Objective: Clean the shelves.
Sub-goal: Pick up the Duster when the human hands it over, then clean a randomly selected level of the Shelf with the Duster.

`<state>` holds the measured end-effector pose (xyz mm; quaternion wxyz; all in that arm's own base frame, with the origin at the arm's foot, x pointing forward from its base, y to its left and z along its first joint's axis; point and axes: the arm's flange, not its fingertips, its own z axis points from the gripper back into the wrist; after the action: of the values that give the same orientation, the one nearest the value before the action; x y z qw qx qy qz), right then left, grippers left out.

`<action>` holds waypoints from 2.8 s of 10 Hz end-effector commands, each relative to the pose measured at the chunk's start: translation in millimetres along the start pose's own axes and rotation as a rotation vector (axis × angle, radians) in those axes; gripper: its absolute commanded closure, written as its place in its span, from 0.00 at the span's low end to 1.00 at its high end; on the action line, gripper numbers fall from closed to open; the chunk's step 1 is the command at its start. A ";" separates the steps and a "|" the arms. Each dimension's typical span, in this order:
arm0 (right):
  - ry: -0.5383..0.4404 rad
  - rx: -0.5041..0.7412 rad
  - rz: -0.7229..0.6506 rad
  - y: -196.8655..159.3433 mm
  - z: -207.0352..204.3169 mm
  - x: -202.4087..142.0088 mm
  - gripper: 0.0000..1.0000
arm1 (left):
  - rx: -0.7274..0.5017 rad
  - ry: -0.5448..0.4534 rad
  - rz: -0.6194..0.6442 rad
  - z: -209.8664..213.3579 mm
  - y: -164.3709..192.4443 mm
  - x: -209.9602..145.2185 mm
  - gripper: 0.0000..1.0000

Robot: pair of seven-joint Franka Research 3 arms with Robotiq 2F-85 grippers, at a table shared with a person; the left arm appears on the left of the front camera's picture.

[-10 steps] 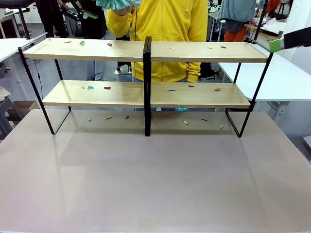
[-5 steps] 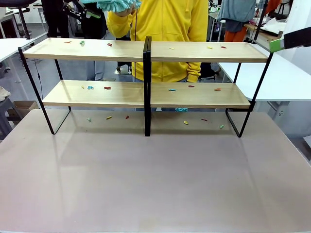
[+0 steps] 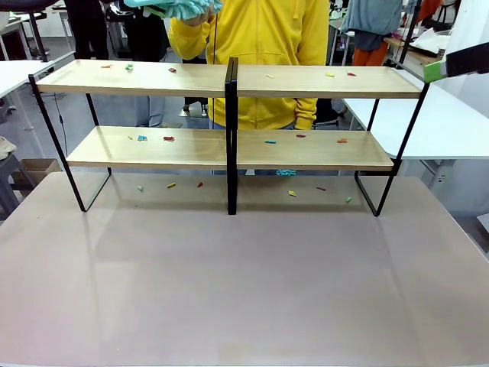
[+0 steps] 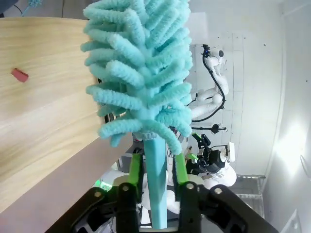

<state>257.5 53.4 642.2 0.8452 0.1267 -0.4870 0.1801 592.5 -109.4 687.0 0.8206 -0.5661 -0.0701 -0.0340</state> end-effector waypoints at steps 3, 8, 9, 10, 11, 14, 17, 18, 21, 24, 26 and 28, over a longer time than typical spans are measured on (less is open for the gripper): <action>0.002 0.009 0.003 -0.9 0.2 -0.1 0.00 | -0.022 -0.010 -0.047 1.6 3.2 -9.5 1.00; 0.002 0.009 0.003 -0.9 0.2 -0.1 0.00 | -0.037 0.170 -0.158 59.1 -6.1 -62.5 1.00; 0.002 0.009 0.003 -0.9 0.2 -0.1 0.00 | -0.044 0.248 -0.209 104.2 -5.0 -95.3 1.00; 0.002 0.009 0.003 -0.9 0.2 -0.1 0.00 | -0.071 0.270 -0.267 156.8 -1.2 -129.8 1.00; 0.002 0.009 0.003 -0.9 0.2 -0.1 0.00 | -0.099 0.260 -0.353 216.6 6.7 -171.0 1.00; 0.002 0.009 0.003 -0.9 0.2 -0.1 0.00 | -0.122 0.224 -0.515 329.3 67.9 -243.5 1.00; 0.002 0.009 0.003 -0.9 0.2 -0.1 0.00 | -0.123 0.181 -0.487 294.9 79.2 -253.6 1.00; 0.002 0.009 0.003 -0.9 0.2 -0.1 0.00 | -0.123 0.181 -0.487 294.9 79.2 -253.6 1.00; 0.002 0.009 0.003 -0.9 0.2 -0.1 0.00 | -0.123 0.181 -0.487 294.9 79.2 -253.6 1.00; 0.002 0.009 0.003 -0.9 0.2 -0.1 0.00 | -0.123 0.181 -0.487 294.9 79.2 -253.6 1.00; 0.002 0.009 0.003 -0.9 0.2 -0.1 0.00 | -0.123 0.187 -0.492 290.3 83.2 -252.5 0.87; 0.002 0.009 0.003 -0.9 0.2 -0.1 0.00 | 0.242 0.600 -0.604 210.1 94.9 -294.6 0.87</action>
<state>257.5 53.5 642.2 0.8452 0.1267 -0.4870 0.1804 323.1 152.6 658.2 0.8001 -0.4884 -0.0461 -0.3451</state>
